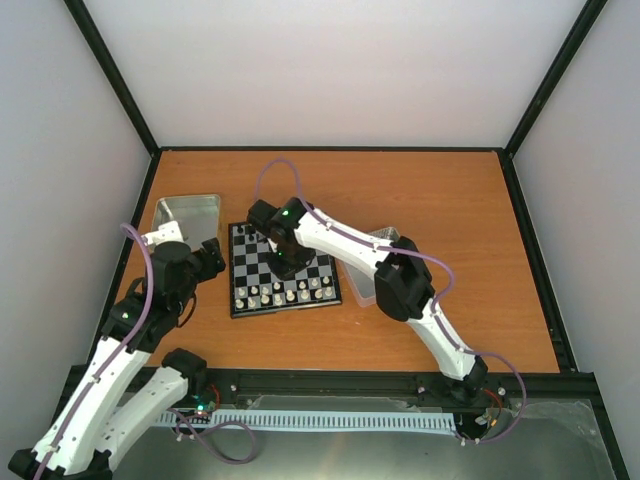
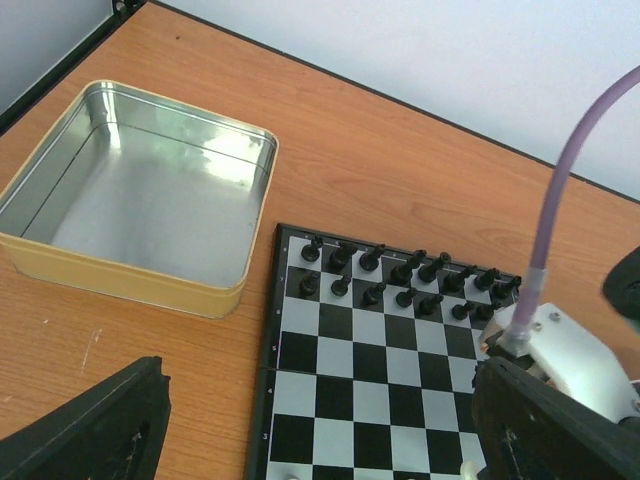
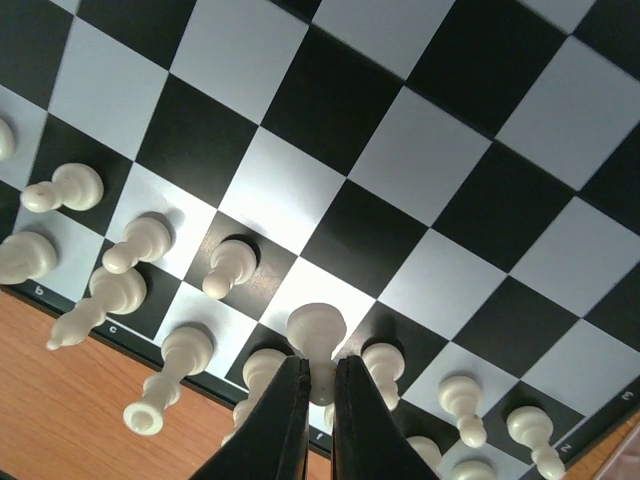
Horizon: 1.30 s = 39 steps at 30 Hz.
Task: Set up the chess pieces on the board
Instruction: Place the chess piece on the chessboard.
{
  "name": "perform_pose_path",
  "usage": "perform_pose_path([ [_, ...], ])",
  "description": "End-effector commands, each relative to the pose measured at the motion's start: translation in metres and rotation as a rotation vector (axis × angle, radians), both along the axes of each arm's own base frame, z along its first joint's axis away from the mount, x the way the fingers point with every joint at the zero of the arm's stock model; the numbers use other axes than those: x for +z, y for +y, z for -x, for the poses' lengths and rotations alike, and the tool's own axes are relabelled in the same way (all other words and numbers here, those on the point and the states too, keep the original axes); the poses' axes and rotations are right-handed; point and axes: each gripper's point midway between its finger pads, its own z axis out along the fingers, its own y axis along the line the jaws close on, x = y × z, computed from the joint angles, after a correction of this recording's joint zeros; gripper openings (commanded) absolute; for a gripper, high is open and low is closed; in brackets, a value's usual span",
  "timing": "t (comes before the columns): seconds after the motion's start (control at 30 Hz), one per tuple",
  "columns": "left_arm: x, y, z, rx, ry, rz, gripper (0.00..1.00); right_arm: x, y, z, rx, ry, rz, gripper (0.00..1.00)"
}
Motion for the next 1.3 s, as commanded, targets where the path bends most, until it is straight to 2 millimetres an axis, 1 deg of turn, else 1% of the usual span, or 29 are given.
perform_pose_path([
  [0.0,0.004,0.003,0.0,0.015,-0.018,-0.01,0.84,-0.003,0.001,0.012,0.035,0.034,0.047,0.03],
  [0.1,0.004,0.004,0.0,0.016,-0.022,-0.01,0.84,-0.011,0.0,0.013,0.036,0.045,0.07,0.03],
  [0.27,0.006,0.005,0.001,0.02,-0.037,-0.007,0.84,-0.017,0.0,0.017,0.052,0.064,0.081,0.03],
  [0.37,0.01,0.007,0.003,0.027,-0.053,0.0,0.85,-0.026,0.0,0.02,0.068,0.076,0.097,0.03],
  [0.67,0.007,0.006,0.001,0.021,-0.043,-0.009,0.85,-0.041,0.0,0.015,0.074,0.071,0.134,0.03],
  [0.87,0.008,0.006,0.002,0.024,-0.047,-0.008,0.85,-0.043,0.001,0.015,0.076,0.078,0.135,0.03],
  [1.13,0.007,0.007,0.002,0.026,-0.047,-0.009,0.85,-0.034,-0.002,0.019,0.086,0.085,0.135,0.03],
  [1.27,0.008,0.007,0.002,0.029,-0.051,-0.009,0.85,-0.033,-0.001,0.022,0.102,0.098,0.126,0.03],
])
